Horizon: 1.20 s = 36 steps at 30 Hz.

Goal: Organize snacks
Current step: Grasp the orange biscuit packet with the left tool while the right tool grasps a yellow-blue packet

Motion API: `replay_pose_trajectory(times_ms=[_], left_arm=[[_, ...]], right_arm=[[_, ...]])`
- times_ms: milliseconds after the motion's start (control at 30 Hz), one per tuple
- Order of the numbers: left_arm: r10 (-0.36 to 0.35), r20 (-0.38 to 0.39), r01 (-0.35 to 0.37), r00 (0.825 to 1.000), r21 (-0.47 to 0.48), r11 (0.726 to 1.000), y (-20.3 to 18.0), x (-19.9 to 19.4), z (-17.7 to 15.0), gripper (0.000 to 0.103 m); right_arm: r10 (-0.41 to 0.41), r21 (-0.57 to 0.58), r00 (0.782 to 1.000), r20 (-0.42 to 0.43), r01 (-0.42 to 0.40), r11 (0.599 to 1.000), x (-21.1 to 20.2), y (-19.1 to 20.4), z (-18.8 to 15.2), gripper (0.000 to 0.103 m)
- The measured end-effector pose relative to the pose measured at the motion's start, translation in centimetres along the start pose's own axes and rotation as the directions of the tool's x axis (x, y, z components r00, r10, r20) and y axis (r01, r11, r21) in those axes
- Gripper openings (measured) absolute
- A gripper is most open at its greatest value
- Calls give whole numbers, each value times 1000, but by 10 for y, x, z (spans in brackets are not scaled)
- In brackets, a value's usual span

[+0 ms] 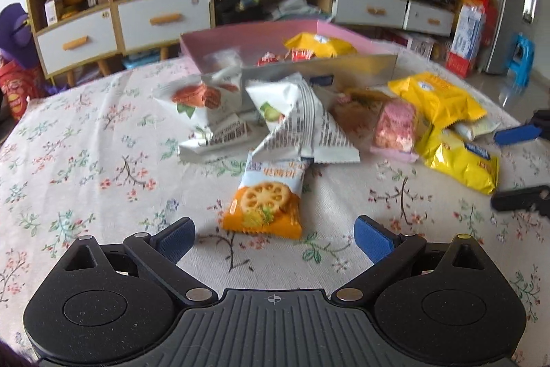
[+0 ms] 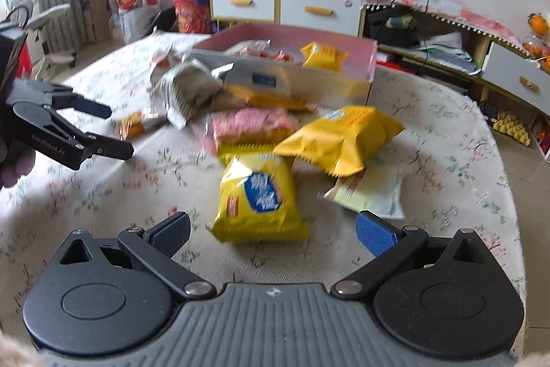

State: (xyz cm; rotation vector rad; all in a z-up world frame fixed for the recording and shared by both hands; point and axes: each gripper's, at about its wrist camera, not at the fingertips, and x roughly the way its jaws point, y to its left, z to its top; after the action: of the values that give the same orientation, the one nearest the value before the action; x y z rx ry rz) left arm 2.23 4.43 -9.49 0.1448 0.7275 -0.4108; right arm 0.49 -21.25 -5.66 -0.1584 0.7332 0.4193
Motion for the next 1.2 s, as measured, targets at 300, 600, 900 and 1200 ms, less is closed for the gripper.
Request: replay_pose_trajectory(times_ms=[300,600,900,1200], left_arm=[[-36,17,36,999,-10,999,9,8,3,103],[-58,-3,58,998,2,998,14,20,16,103],[-58,-3,58,998,-2,998,14,18,20,85],[-9,-31,9,999,-5,1000,21,15,26,37]], right_arm=[[38,15,999,16,-38,999,12,-1,-12,103],[40,12,999,14,-40,999,17,2,-5,103],[40,-12,999,-20,-41,999,19,5,3,103],[66,-49,998,-20,-67,997,16,14,6,77]])
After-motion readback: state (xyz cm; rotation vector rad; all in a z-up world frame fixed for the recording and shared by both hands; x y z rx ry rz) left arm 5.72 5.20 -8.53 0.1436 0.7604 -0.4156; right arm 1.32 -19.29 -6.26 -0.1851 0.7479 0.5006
